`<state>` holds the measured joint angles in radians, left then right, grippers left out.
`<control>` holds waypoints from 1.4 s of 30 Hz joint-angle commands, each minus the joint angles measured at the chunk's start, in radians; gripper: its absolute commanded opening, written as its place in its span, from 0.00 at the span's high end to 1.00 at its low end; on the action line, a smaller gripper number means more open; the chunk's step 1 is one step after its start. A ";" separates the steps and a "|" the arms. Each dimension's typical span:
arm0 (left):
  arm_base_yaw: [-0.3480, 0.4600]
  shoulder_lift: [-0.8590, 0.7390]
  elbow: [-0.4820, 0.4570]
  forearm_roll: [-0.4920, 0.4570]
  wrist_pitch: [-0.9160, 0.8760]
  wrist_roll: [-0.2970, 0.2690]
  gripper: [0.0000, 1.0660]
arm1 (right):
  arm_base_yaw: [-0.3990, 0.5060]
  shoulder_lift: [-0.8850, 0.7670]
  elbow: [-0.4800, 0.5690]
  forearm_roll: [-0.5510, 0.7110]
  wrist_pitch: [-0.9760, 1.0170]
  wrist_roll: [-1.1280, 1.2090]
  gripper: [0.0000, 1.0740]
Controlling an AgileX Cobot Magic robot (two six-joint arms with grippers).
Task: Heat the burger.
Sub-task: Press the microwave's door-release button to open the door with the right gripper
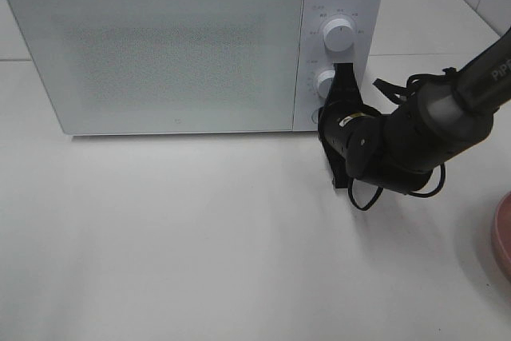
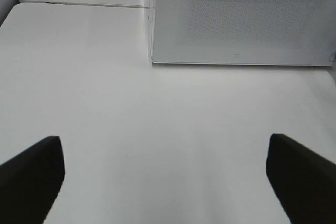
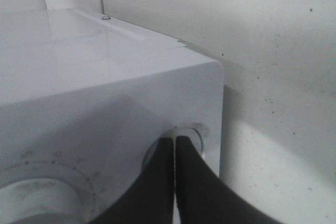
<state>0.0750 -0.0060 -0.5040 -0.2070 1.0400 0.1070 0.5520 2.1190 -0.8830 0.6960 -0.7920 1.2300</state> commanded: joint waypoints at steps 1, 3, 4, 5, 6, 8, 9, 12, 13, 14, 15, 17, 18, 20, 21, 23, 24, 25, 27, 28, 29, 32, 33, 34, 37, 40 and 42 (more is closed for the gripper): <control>-0.006 -0.020 0.000 -0.002 -0.006 0.004 0.06 | -0.004 -0.010 -0.012 -0.022 -0.021 0.005 1.00; -0.006 -0.020 0.000 -0.002 -0.006 0.004 0.06 | -0.004 -0.010 -0.012 -0.022 -0.017 0.007 1.00; -0.006 -0.020 0.000 -0.002 -0.006 0.004 0.06 | -0.004 -0.010 -0.012 -0.022 -0.017 0.006 1.00; -0.006 -0.020 0.000 -0.002 -0.006 0.004 0.06 | -0.004 -0.010 -0.012 -0.019 -0.026 0.006 1.00; -0.006 -0.020 0.000 -0.002 -0.006 0.004 0.06 | -0.004 -0.010 -0.012 -0.019 -0.026 0.006 1.00; -0.006 -0.020 0.000 -0.002 -0.006 0.004 0.06 | -0.004 -0.010 -0.014 -0.012 -0.048 0.006 1.00; -0.006 -0.020 0.000 -0.002 -0.006 0.004 0.06 | -0.004 -0.010 -0.014 -0.012 -0.048 0.006 1.00; -0.006 -0.020 0.000 -0.002 -0.006 0.004 0.06 | -0.004 -0.010 -0.025 -0.012 -0.047 0.006 1.00; -0.006 -0.020 0.000 -0.002 -0.006 0.004 0.06 | -0.004 -0.010 -0.028 -0.011 -0.047 0.007 1.00; -0.006 -0.020 0.000 -0.002 -0.006 0.004 0.06 | -0.004 -0.010 -0.028 -0.006 -0.047 0.007 1.00; -0.006 -0.020 0.000 -0.002 -0.006 0.004 0.06 | -0.004 -0.010 -0.028 -0.006 -0.047 0.007 1.00; -0.006 -0.020 0.000 -0.002 -0.006 0.004 0.06 | -0.004 -0.010 -0.028 0.001 -0.047 0.007 1.00; -0.006 -0.020 0.000 -0.002 -0.006 0.004 0.06 | -0.004 -0.010 -0.028 0.001 -0.048 0.007 1.00; -0.006 -0.020 0.000 -0.002 -0.006 0.004 0.06 | 0.006 -0.010 -0.028 0.006 -0.048 0.007 1.00; -0.006 -0.020 0.000 -0.002 -0.006 0.004 0.06 | 0.008 -0.010 -0.028 0.017 -0.053 0.007 1.00; -0.006 -0.020 0.000 -0.002 -0.006 0.004 0.06 | 0.011 -0.009 -0.028 0.023 -0.055 0.006 1.00; -0.006 -0.020 0.000 -0.002 -0.006 0.004 0.06 | 0.011 -0.004 -0.028 0.026 -0.070 0.004 1.00; -0.006 -0.020 0.000 -0.002 -0.006 0.004 0.06 | 0.011 -0.004 -0.028 0.026 -0.070 0.004 1.00; -0.006 -0.020 0.000 -0.002 -0.006 0.004 0.06 | 0.011 -0.004 -0.037 0.046 -0.089 -0.010 1.00; -0.006 -0.020 0.000 -0.002 -0.006 0.004 0.06 | 0.011 -0.004 -0.037 0.046 -0.089 -0.010 1.00; -0.006 -0.020 0.000 -0.002 -0.006 0.004 0.06 | 0.011 0.002 -0.055 0.046 -0.091 -0.024 1.00; -0.006 -0.020 0.000 -0.002 -0.006 0.004 0.06 | 0.011 0.021 -0.082 0.046 -0.093 -0.027 1.00; -0.006 -0.020 0.000 -0.002 -0.006 0.004 0.06 | 0.011 0.021 -0.082 0.046 -0.093 -0.027 1.00; -0.006 -0.020 0.000 -0.002 -0.006 0.004 0.06 | 0.011 0.030 -0.094 0.050 -0.104 -0.027 1.00; -0.006 -0.020 0.000 -0.002 -0.006 0.004 0.06 | 0.011 0.035 -0.101 0.067 -0.153 -0.035 1.00; -0.006 -0.020 0.000 -0.002 -0.006 0.004 0.06 | 0.007 0.035 -0.106 0.078 -0.205 -0.050 1.00; -0.006 -0.020 0.000 -0.002 -0.006 0.004 0.06 | 0.005 0.037 -0.111 0.081 -0.230 -0.055 1.00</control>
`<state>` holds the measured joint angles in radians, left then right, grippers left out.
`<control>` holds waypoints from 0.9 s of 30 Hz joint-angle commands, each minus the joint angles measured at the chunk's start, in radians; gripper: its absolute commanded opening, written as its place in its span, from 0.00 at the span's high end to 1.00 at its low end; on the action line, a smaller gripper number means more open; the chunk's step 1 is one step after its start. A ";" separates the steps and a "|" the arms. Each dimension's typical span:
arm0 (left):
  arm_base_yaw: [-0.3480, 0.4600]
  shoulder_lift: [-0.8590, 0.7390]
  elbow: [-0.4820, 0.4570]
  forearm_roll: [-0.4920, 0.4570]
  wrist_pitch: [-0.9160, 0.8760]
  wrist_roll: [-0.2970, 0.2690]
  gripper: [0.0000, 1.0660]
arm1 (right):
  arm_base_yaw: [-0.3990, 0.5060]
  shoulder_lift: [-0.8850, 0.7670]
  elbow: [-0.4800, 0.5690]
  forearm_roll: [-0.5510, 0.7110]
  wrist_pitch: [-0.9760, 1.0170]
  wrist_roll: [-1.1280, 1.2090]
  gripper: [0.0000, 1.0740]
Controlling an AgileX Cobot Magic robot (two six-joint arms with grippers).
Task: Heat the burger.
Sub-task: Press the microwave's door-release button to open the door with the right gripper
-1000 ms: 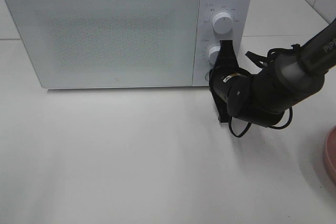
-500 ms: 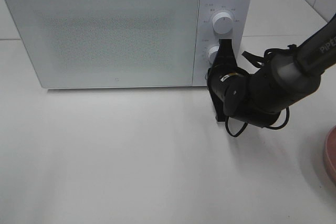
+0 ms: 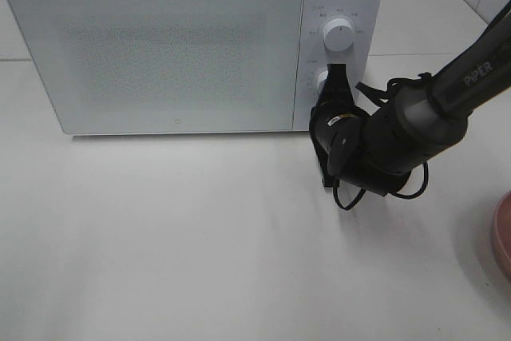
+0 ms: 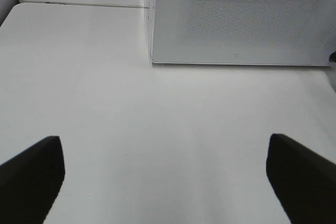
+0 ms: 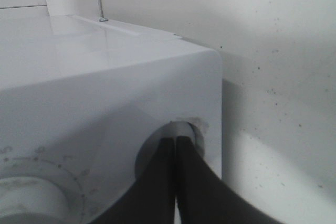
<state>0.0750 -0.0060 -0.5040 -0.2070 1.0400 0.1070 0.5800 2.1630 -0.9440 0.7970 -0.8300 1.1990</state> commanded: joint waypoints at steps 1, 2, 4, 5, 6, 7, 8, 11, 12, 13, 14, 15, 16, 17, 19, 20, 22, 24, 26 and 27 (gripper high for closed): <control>-0.006 -0.020 0.000 -0.002 -0.006 0.004 0.06 | -0.023 -0.007 -0.050 -0.020 -0.192 -0.024 1.00; -0.006 -0.020 0.000 -0.002 -0.006 0.004 0.06 | -0.023 -0.007 -0.056 -0.008 -0.198 -0.029 1.00; -0.006 -0.020 0.000 -0.002 -0.006 0.004 0.06 | -0.027 -0.007 -0.067 0.014 -0.213 -0.054 1.00; -0.006 -0.020 0.000 -0.002 -0.006 0.004 0.06 | -0.035 -0.006 -0.082 0.017 -0.220 -0.082 1.00; -0.006 -0.020 0.000 -0.002 -0.006 0.004 0.06 | -0.035 -0.001 -0.092 0.019 -0.224 -0.090 1.00; -0.006 -0.020 0.000 -0.002 -0.006 0.004 0.06 | -0.035 -0.001 -0.092 0.019 -0.224 -0.090 1.00; -0.006 -0.020 0.000 -0.002 -0.006 0.004 0.06 | -0.035 0.011 -0.115 0.021 -0.237 -0.094 1.00; -0.006 -0.020 0.000 -0.002 -0.006 0.004 0.06 | -0.035 0.026 -0.146 0.032 -0.241 -0.098 1.00; -0.006 -0.020 0.000 -0.002 -0.006 0.004 0.06 | -0.035 0.026 -0.146 0.032 -0.241 -0.098 1.00; -0.006 -0.020 0.000 -0.002 -0.006 0.004 0.06 | -0.035 0.040 -0.168 0.044 -0.242 -0.107 1.00; -0.006 -0.020 0.000 -0.002 -0.006 0.004 0.06 | -0.035 0.045 -0.175 0.048 -0.242 -0.110 1.00; -0.006 -0.020 0.000 -0.002 -0.006 0.004 0.06 | -0.035 0.045 -0.175 0.048 -0.242 -0.110 1.00; -0.006 -0.020 0.000 -0.002 -0.006 0.004 0.06 | -0.035 0.049 -0.183 0.053 -0.244 -0.120 1.00; -0.006 -0.020 0.000 -0.002 -0.006 0.004 0.06 | -0.035 0.049 -0.184 0.053 -0.244 -0.126 1.00; -0.006 -0.020 0.000 -0.002 -0.006 0.004 0.06 | -0.035 0.049 -0.184 0.053 -0.244 -0.129 1.00; -0.006 -0.020 0.000 -0.002 -0.006 0.004 0.06 | -0.035 0.049 -0.184 0.053 -0.244 -0.129 1.00; -0.006 -0.020 0.000 -0.002 -0.006 0.004 0.06 | -0.035 0.049 -0.184 0.053 -0.239 -0.132 1.00; -0.006 -0.020 0.000 -0.002 -0.006 0.004 0.06 | -0.035 0.049 -0.183 0.053 -0.222 -0.134 1.00; -0.006 -0.020 0.000 -0.002 -0.006 0.004 0.06 | -0.033 0.049 -0.183 0.054 -0.210 -0.134 1.00; -0.006 -0.020 0.000 -0.002 -0.006 0.004 0.06 | -0.033 0.049 -0.183 0.054 -0.210 -0.134 1.00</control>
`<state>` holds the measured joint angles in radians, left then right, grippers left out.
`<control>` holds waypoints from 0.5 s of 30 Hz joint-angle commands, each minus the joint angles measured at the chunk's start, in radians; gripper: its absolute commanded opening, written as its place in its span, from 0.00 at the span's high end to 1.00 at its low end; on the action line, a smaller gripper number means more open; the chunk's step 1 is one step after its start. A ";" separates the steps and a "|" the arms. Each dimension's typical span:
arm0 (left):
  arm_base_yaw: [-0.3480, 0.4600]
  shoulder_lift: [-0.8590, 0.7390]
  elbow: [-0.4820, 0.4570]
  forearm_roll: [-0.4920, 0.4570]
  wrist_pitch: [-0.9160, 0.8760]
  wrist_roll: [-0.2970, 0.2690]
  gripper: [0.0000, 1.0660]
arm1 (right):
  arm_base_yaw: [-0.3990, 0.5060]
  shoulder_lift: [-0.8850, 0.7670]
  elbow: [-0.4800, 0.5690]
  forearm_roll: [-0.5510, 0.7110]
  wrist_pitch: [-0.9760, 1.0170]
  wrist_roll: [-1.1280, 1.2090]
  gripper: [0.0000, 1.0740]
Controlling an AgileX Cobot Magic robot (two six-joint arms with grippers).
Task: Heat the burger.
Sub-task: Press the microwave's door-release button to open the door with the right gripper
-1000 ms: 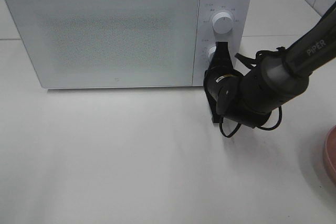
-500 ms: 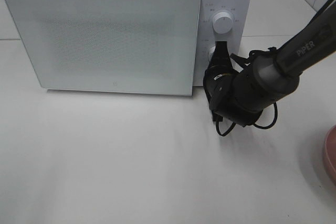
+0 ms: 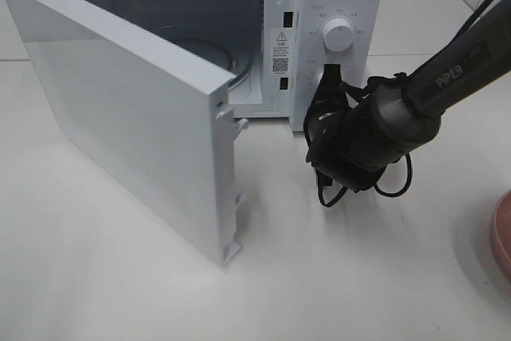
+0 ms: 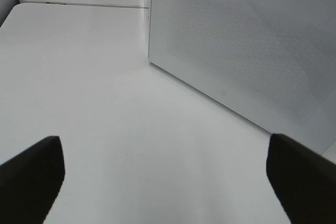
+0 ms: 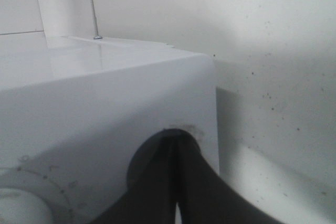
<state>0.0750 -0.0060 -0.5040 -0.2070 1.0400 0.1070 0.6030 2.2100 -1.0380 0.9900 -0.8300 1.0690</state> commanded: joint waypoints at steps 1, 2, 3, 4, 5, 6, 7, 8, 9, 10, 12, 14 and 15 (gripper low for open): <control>-0.006 -0.020 0.000 -0.002 -0.006 0.004 0.06 | -0.055 0.002 -0.089 -0.139 -0.203 -0.004 1.00; -0.006 -0.020 0.000 -0.002 -0.006 0.004 0.06 | -0.055 0.002 -0.089 -0.139 -0.203 -0.004 1.00; -0.006 -0.020 0.000 -0.002 -0.006 0.004 0.06 | -0.055 0.002 -0.089 -0.139 -0.184 -0.004 1.00; -0.006 -0.020 0.000 -0.002 -0.006 0.004 0.06 | -0.050 0.001 -0.089 -0.139 -0.163 -0.004 1.00; -0.006 -0.020 0.000 -0.002 -0.006 0.004 0.06 | -0.050 0.001 -0.089 -0.139 -0.163 -0.004 1.00; -0.006 -0.020 0.000 -0.002 -0.006 0.004 0.06 | -0.044 0.001 -0.088 -0.139 -0.152 -0.004 1.00; -0.006 -0.020 0.000 -0.002 -0.006 0.004 0.06 | -0.044 0.001 -0.088 -0.139 -0.152 -0.004 1.00; -0.006 -0.020 0.000 -0.002 -0.006 0.004 0.06 | -0.044 -0.001 -0.082 -0.140 -0.140 -0.002 1.00; -0.006 -0.020 0.000 -0.002 -0.006 0.004 0.06 | -0.031 -0.007 -0.066 -0.139 -0.128 0.003 1.00; -0.006 -0.020 0.000 -0.002 -0.006 0.004 0.06 | -0.031 -0.007 -0.066 -0.139 -0.128 0.003 1.00; -0.006 -0.020 0.000 -0.002 -0.006 0.004 0.06 | -0.031 -0.011 -0.057 -0.139 -0.128 0.006 1.00; -0.006 -0.020 0.000 -0.002 -0.006 0.004 0.06 | -0.031 -0.031 -0.028 -0.143 -0.080 0.009 1.00; -0.006 -0.020 0.000 -0.002 -0.006 0.004 0.06 | -0.031 -0.031 -0.028 -0.143 -0.080 0.009 1.00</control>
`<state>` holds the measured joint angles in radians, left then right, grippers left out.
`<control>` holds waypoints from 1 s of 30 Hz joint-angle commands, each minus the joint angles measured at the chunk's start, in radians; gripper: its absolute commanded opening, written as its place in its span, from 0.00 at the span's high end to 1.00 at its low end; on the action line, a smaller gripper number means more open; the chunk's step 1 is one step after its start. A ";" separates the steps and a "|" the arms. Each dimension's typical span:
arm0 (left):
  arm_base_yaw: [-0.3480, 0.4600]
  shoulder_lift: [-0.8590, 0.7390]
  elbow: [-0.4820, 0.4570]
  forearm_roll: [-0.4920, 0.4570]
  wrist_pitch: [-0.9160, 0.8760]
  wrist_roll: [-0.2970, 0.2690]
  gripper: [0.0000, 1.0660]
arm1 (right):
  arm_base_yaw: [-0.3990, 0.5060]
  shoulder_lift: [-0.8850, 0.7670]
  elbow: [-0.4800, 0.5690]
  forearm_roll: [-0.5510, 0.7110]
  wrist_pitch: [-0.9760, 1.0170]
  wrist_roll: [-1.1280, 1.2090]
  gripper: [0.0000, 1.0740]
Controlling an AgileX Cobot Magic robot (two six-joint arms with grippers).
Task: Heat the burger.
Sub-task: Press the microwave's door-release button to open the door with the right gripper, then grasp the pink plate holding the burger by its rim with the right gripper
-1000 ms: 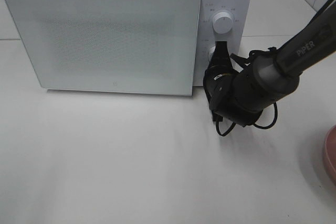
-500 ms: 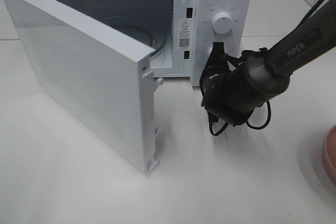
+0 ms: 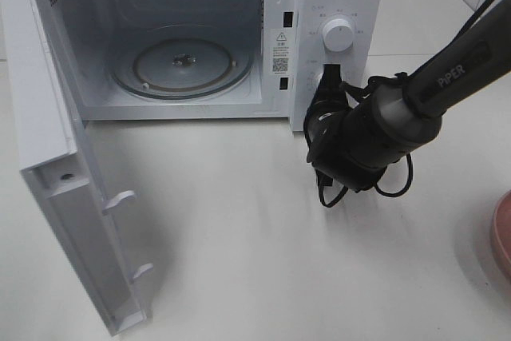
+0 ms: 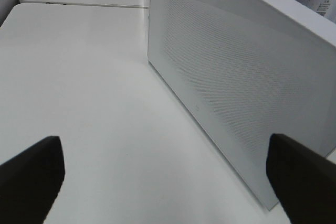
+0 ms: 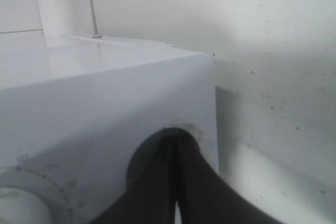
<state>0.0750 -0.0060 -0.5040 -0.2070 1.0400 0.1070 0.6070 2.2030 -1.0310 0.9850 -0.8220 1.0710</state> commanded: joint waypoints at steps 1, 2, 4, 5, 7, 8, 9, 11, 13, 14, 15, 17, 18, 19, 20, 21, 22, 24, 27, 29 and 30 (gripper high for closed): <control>-0.006 -0.020 0.000 -0.002 -0.006 0.004 0.06 | -0.035 -0.028 -0.029 -0.141 -0.060 0.005 1.00; -0.006 -0.020 0.000 -0.002 -0.006 0.004 0.06 | -0.035 -0.028 -0.029 -0.141 -0.060 0.005 1.00; -0.006 -0.020 0.000 -0.002 -0.006 0.004 0.06 | -0.035 -0.038 -0.018 -0.147 -0.017 0.005 1.00; -0.006 -0.020 0.000 -0.002 -0.006 0.003 0.06 | -0.035 -0.045 -0.007 -0.154 0.026 0.005 1.00; -0.006 -0.020 0.000 -0.002 -0.006 0.004 0.06 | -0.035 -0.054 0.007 -0.164 0.044 0.005 1.00; -0.006 -0.020 0.000 -0.002 -0.006 0.003 0.06 | -0.035 -0.061 0.016 -0.165 0.050 0.005 1.00; -0.006 -0.020 0.000 -0.002 -0.006 0.003 0.06 | -0.035 -0.073 0.033 -0.169 0.055 0.005 1.00; -0.006 -0.020 0.000 -0.002 -0.006 0.004 0.06 | -0.035 -0.081 0.044 -0.169 0.063 0.002 1.00; -0.006 -0.020 0.000 -0.002 -0.006 0.003 0.06 | -0.035 -0.095 0.065 -0.171 0.087 -0.001 1.00; -0.006 -0.020 0.000 -0.002 -0.006 0.003 0.06 | -0.035 -0.110 0.086 -0.174 0.105 -0.004 1.00; -0.006 -0.020 0.000 -0.002 -0.006 0.003 0.06 | -0.035 -0.110 0.086 -0.174 0.105 -0.004 1.00; -0.006 -0.020 0.000 -0.002 -0.006 0.004 0.06 | -0.035 -0.118 0.098 -0.178 0.116 -0.003 1.00; -0.006 -0.020 0.000 -0.002 -0.006 0.004 0.06 | -0.035 -0.134 0.119 -0.197 0.132 -0.003 1.00; -0.006 -0.020 0.000 -0.002 -0.006 0.004 0.06 | -0.035 -0.152 0.141 -0.215 0.149 -0.004 1.00; -0.006 -0.020 0.000 -0.002 -0.006 0.004 0.06 | -0.035 -0.152 0.141 -0.215 0.149 -0.004 1.00; -0.006 -0.020 0.000 -0.002 -0.006 0.004 0.06 | -0.035 -0.161 0.152 -0.225 0.157 -0.006 1.00; -0.006 -0.020 0.000 -0.002 -0.006 0.004 0.06 | -0.035 -0.179 0.173 -0.240 0.171 -0.016 1.00; -0.006 -0.020 0.000 -0.002 -0.006 0.003 0.06 | -0.035 -0.196 0.193 -0.252 0.188 -0.044 1.00; -0.006 -0.020 0.000 -0.002 -0.006 0.003 0.06 | -0.035 -0.230 0.226 -0.252 0.228 -0.118 1.00; -0.006 -0.020 0.000 -0.002 -0.006 0.003 0.06 | -0.035 -0.245 0.236 -0.252 0.243 -0.155 1.00; -0.006 -0.020 0.000 -0.002 -0.006 0.003 0.06 | -0.035 -0.273 0.254 -0.261 0.275 -0.229 1.00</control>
<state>0.0750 -0.0060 -0.5040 -0.2070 1.0400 0.1070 0.5760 1.9760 -0.7990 0.7490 -0.5920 0.9490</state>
